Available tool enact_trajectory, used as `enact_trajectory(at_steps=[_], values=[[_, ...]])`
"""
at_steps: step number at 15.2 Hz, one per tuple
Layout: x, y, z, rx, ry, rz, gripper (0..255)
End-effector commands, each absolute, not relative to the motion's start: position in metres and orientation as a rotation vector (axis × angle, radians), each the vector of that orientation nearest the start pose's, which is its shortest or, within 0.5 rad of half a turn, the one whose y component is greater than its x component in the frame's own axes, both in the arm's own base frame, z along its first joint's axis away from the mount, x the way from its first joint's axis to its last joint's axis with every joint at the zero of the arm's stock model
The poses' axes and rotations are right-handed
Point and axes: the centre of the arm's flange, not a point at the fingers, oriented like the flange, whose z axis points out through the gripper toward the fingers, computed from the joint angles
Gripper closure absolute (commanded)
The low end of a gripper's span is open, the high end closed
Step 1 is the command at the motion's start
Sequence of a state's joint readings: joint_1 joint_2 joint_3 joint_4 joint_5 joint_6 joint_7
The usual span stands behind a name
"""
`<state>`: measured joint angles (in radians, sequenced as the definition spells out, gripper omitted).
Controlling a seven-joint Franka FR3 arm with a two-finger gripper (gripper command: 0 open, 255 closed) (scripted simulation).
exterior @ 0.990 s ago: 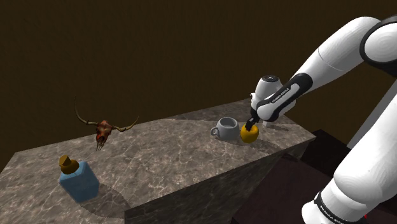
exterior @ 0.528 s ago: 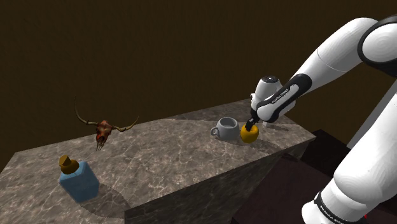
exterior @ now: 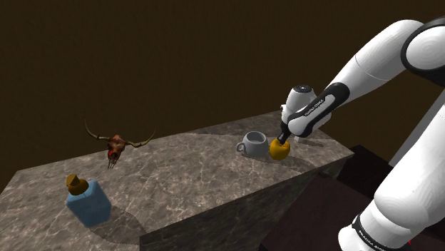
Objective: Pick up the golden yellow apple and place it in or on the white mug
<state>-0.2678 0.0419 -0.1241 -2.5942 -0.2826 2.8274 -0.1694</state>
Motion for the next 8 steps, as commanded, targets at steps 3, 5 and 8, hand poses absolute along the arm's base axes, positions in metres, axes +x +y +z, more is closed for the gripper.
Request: enact_trajectory(at_steps=[3, 5, 8], values=[[0.429, -0.162, 0.265, -3.297, -0.064, -0.247, 255], [0.429, -0.163, 0.276, -3.297, -0.064, -0.247, 255], [0.429, -0.163, 0.292, -3.297, -0.064, -0.247, 255]])
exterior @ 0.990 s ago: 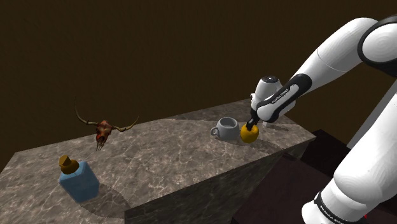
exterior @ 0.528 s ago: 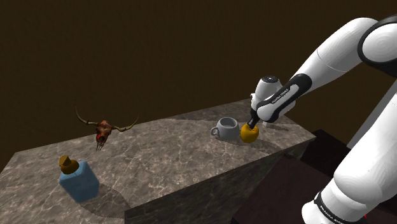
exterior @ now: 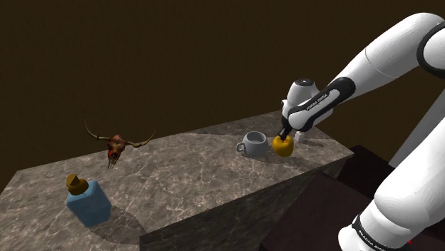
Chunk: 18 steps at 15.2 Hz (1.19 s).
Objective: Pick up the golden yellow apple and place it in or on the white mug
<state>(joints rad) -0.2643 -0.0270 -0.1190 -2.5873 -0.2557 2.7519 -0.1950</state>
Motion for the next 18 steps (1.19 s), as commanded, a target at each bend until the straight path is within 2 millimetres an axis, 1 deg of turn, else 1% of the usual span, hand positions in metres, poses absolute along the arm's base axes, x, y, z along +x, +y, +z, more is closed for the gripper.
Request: enact_trajectory(at_steps=[1, 18], values=[[0.429, -0.163, 0.297, -3.297, -0.064, -0.247, 255], [0.429, -0.163, 0.387, -3.297, -0.064, -0.247, 255]])
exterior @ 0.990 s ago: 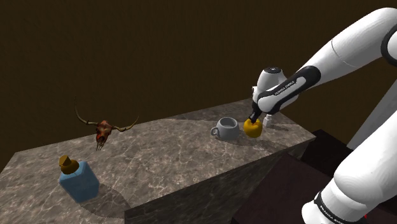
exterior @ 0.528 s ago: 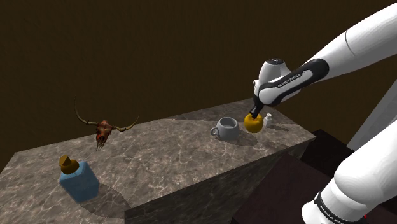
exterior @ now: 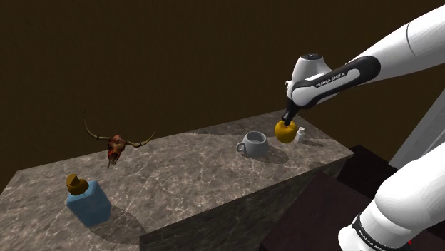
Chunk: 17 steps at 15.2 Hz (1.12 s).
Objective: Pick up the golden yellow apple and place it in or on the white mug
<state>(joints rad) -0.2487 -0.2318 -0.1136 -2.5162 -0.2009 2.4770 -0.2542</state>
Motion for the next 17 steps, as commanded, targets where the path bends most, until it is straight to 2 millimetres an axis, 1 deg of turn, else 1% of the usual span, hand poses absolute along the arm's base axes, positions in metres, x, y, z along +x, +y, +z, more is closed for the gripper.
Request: enact_trajectory(at_steps=[1, 8, 9, 17], values=[[0.429, -0.163, 0.392, -3.297, -0.064, -0.247, 255], [0.429, -0.163, 0.429, -3.297, -0.064, -0.247, 255], [0.429, -0.163, 0.431, -3.297, -0.064, -0.247, 255], [0.517, -0.126, 0.477, -3.297, -0.064, -0.247, 255]])
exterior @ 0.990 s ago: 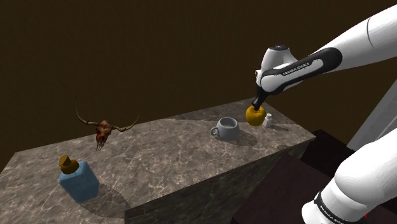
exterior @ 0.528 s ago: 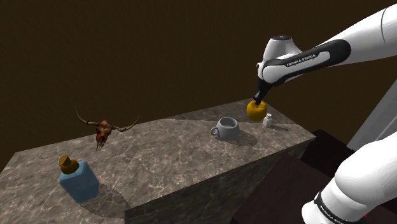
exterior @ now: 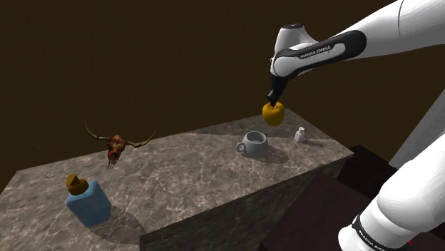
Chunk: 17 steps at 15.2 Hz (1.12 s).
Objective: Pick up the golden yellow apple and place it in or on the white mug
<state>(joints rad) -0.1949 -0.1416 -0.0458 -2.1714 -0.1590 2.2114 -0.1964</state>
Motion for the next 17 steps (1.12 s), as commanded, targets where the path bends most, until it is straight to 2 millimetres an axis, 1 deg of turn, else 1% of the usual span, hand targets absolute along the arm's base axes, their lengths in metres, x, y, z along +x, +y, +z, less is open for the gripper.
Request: enact_trajectory(at_steps=[1, 5, 17], values=[[0.528, -0.122, 0.483, -3.297, -0.064, -0.247, 255], [0.575, -0.103, 0.507, -3.297, -0.064, -0.247, 255], [0.575, -0.103, 0.444, -3.297, -0.064, -0.247, 255]])
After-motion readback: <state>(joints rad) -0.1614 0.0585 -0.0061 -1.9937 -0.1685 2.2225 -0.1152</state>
